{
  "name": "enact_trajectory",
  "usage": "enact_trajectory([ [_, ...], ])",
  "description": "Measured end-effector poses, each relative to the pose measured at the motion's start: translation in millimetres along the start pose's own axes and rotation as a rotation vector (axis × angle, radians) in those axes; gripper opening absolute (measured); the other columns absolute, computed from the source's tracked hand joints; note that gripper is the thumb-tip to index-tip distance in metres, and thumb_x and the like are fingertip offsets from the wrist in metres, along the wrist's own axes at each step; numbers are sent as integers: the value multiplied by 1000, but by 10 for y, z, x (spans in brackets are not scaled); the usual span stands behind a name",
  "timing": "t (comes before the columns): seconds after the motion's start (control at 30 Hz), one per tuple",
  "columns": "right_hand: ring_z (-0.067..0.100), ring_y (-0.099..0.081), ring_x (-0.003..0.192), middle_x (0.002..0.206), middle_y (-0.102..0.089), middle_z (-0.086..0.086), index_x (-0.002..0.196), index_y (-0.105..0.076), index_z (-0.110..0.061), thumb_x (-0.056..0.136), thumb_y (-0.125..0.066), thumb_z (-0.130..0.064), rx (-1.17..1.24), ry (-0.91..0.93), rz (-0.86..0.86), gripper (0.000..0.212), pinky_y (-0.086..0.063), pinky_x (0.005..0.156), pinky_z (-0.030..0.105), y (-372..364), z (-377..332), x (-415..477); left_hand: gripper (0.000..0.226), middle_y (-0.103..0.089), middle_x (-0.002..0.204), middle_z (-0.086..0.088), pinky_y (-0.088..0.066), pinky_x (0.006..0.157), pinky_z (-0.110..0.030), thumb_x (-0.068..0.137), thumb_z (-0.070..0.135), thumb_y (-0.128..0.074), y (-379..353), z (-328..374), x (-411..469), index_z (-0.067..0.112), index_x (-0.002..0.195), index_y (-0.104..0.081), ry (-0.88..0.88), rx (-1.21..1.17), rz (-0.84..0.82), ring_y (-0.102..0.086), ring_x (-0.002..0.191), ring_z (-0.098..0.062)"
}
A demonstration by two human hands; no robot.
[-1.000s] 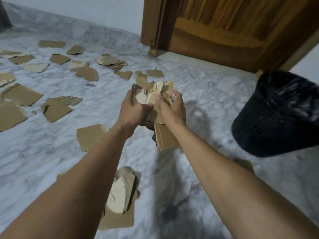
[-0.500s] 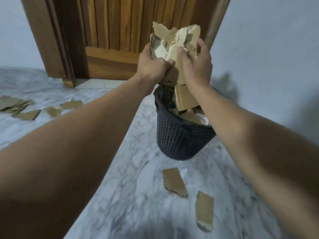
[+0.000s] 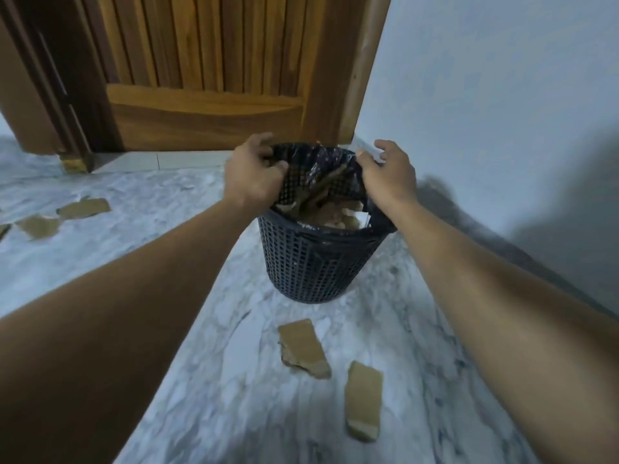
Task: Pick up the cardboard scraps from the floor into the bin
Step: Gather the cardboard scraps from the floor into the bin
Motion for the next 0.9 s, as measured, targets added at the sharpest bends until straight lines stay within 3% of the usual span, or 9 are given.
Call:
enact_trajectory([
  [0.13,24,-45,139,153,-47,5,151,-45,-19,107,-44,-43,0,58,176,50,-34,102,27,100,209,-574,46,-68,125,4,-52,101,-41,97,38,-57,753,-419,-803,25,141,-55,-81,36,371,-61,120,-13],
  [0.27,29,-20,154,168,-20,14,162,-24,-18,107,-37,-42,-52,13,432,60,-19,123,56,65,688,-1337,63,-52,149,-5,-29,119,-55,96,52,-55,1318,-1228,-1636,27,152,-40,118,290,440,-35,148,-27],
  [0.37,33,-6,158,172,1,11,163,-9,-34,104,-33,-59,-140,-370,244,69,-3,118,70,-438,1346,-1893,86,-32,163,-12,1,117,-72,88,75,-48,1699,-1952,-2294,30,159,-27,388,628,346,2,156,-36],
  [0.43,41,4,157,171,14,10,161,-1,-47,94,-26,-79,-287,-612,-2,78,1,112,78,-845,1719,-2353,105,-16,168,-15,2,112,-79,75,96,-32,1923,-2355,-2812,37,161,-16,597,824,245,10,154,-44],
  [0.5,49,10,154,170,18,11,157,1,-55,81,-18,-94,-402,-694,-256,87,4,109,83,-1239,1894,-2725,121,1,170,-15,0,109,-83,60,107,-18,2077,-2682,-3298,42,161,-6,771,881,136,14,151,-50],
  [0.6,50,17,152,171,13,7,157,-6,-58,76,-16,-97,-592,-515,-498,90,8,108,82,-1777,1736,-2957,128,17,168,-13,3,109,-80,51,111,-8,2176,-2985,-3691,44,159,3,862,922,4,17,149,-53],
  [0.7,46,19,152,172,12,3,159,-11,-53,87,-21,-88,-712,-252,-646,80,12,111,77,-2313,1286,-3120,118,12,170,-12,3,114,-75,62,105,-7,2206,-3079,-3698,40,160,2,836,941,-46,13,152,-48],
  [0.8,44,19,153,172,9,1,159,-12,-50,96,-22,-77,-705,-47,-729,70,10,112,76,-2810,835,-3376,101,0,171,-9,-1,119,-69,78,94,-15,2308,-2977,-3578,37,162,-10,699,828,53,8,156,-38],
  [0.9,41,16,154,173,4,-1,158,-20,-41,95,-27,-76,-596,201,-850,73,11,113,74,-3289,285,-3765,97,-9,171,-7,-1,118,-72,81,92,-26,2745,-2791,-3739,38,161,-15,638,893,297,9,156,-36],
])
Point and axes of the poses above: each hand's wrist, its own x-axis towards the middle knuckle, its own y-axis out of the back of the hand, z = x × y, the point moved 9 cm from there along x, towards the middle knuckle
